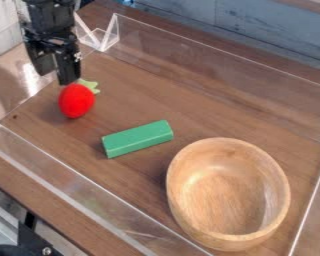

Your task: Move the red object to the right side of the table

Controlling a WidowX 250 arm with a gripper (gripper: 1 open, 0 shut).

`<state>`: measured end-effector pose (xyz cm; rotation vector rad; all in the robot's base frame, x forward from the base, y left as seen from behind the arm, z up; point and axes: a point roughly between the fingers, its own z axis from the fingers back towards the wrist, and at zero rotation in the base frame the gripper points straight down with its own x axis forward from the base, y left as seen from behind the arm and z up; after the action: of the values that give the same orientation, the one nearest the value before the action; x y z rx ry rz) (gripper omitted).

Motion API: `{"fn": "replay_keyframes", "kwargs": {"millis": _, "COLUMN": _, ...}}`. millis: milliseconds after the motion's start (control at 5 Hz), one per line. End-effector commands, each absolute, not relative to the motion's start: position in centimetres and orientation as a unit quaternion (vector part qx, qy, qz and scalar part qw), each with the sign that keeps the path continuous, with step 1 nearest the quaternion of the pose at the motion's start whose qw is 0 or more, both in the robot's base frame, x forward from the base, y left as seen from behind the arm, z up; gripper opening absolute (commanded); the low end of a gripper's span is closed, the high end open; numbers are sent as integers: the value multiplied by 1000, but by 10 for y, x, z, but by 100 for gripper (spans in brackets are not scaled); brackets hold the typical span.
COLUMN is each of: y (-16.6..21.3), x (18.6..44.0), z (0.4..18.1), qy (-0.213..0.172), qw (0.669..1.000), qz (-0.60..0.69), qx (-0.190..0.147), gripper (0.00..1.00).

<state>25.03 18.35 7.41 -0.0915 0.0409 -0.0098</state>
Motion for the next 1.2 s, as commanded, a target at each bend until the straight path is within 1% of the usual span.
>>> {"fn": "replay_keyframes", "kwargs": {"millis": 0, "y": 192, "x": 256, "z": 83, "qy": 0, "qw": 999, "qz": -20, "qx": -36, "gripper": 100}}
{"fn": "replay_keyframes", "kwargs": {"millis": 200, "y": 191, "x": 257, "z": 77, "qy": 2, "qw": 998, "qz": -40, "qx": -46, "gripper": 100}}
{"fn": "replay_keyframes", "kwargs": {"millis": 400, "y": 189, "x": 259, "z": 74, "qy": 1, "qw": 997, "qz": -58, "qx": -56, "gripper": 100}}
{"fn": "replay_keyframes", "kwargs": {"millis": 800, "y": 174, "x": 260, "z": 67, "qy": 1, "qw": 988, "qz": -136, "qx": -71, "gripper": 100}}
{"fn": "replay_keyframes", "kwargs": {"millis": 1000, "y": 168, "x": 267, "z": 58, "qy": -4, "qw": 989, "qz": -125, "qx": -79, "gripper": 100}}
